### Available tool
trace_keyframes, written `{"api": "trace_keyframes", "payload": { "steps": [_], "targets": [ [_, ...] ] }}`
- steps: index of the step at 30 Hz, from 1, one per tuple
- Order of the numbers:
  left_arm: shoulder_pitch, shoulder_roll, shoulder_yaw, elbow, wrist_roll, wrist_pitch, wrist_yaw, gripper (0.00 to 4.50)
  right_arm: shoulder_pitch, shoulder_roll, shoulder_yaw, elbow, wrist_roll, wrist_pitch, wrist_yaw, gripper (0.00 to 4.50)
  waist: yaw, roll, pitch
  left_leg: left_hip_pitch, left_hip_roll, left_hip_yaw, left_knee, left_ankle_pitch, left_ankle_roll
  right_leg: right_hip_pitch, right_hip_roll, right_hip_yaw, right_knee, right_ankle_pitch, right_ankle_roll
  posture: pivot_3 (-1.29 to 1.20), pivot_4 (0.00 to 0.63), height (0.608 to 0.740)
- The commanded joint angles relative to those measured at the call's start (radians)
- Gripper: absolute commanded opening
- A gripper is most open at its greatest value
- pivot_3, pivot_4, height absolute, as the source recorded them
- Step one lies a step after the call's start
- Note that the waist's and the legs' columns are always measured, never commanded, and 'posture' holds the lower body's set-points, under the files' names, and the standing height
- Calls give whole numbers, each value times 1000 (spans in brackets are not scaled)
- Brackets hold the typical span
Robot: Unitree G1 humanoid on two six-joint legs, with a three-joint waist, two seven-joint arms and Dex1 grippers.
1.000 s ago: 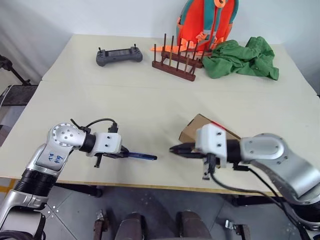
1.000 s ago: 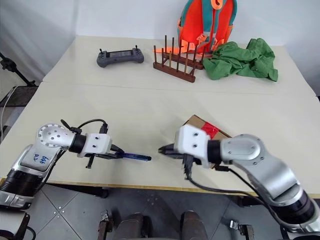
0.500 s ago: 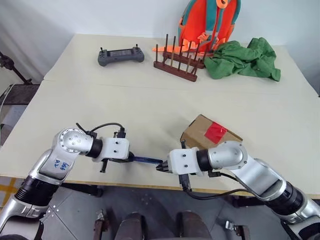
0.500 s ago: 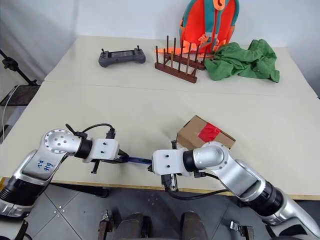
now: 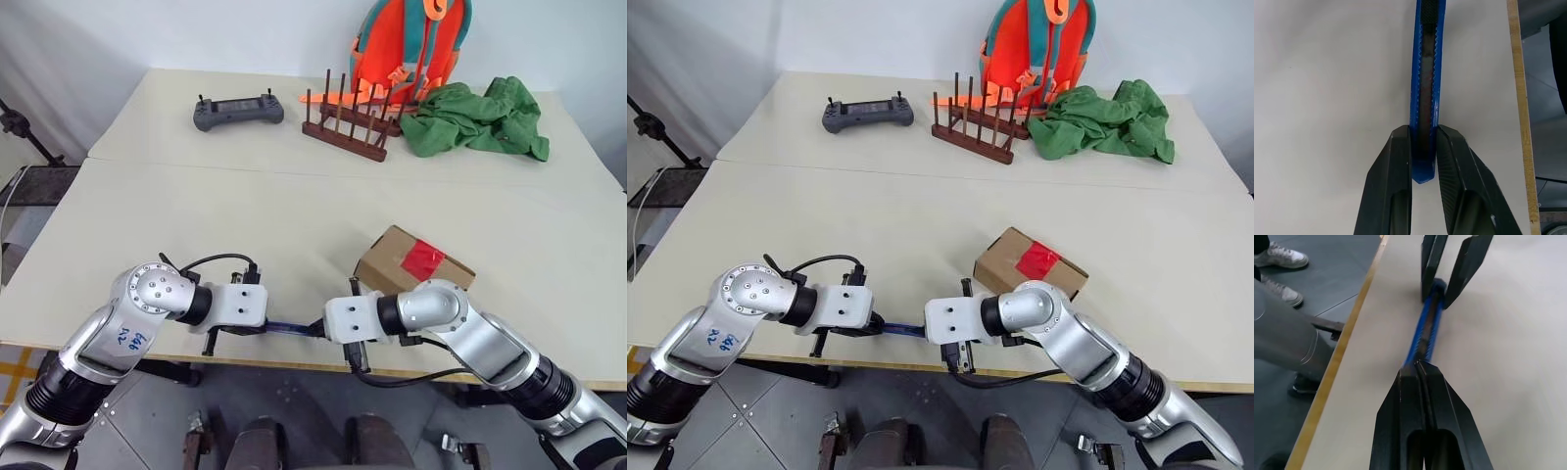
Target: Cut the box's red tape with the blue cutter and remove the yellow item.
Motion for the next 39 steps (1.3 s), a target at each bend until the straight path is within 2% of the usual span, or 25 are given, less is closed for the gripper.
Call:
{"api": "trace_keyframes", "payload": {
  "steps": [1, 27, 31, 35, 39],
  "targets": [
    [18, 20, -48, -12, 33, 37, 4, 395, 28, -32, -37, -48, -4, -10, 22, 40, 1, 0, 0, 0, 0, 0, 0, 0, 0, 0, 0, 0, 0, 0, 0, 0, 150, 740],
    [5, 43, -97, -36, 57, 88, 6, 395, 52, 57, -40, 109, -62, -115, 21, 40, -6, 1, -1, 3, 0, 0, -1, 0, 0, 3, 0, 0, 0, 0, 0, 0, 150, 740],
    [2, 42, -101, -36, 59, 94, 7, 395, 41, 92, -29, 136, -67, -124, 21, 40, -13, 1, 0, 7, 0, 0, -2, 0, 0, 7, 0, 0, -1, 0, -1, 0, 150, 740],
    [1, 40, -104, -41, 61, 106, 8, 395, 27, 139, -17, 177, -83, -135, 15, 40, -16, 2, 0, 17, 1, -1, -6, -1, 0, 18, -1, 1, -6, -1, -1, 0, 150, 740],
    [-1, 39, -106, -42, 62, 110, 7, 395, 10, 177, -11, 217, -97, -147, 15, 40, -16, 2, 0, 17, 1, -2, -6, -1, 0, 18, -2, 4, -7, -1, -1, 0, 150, 740]
  ]
}}
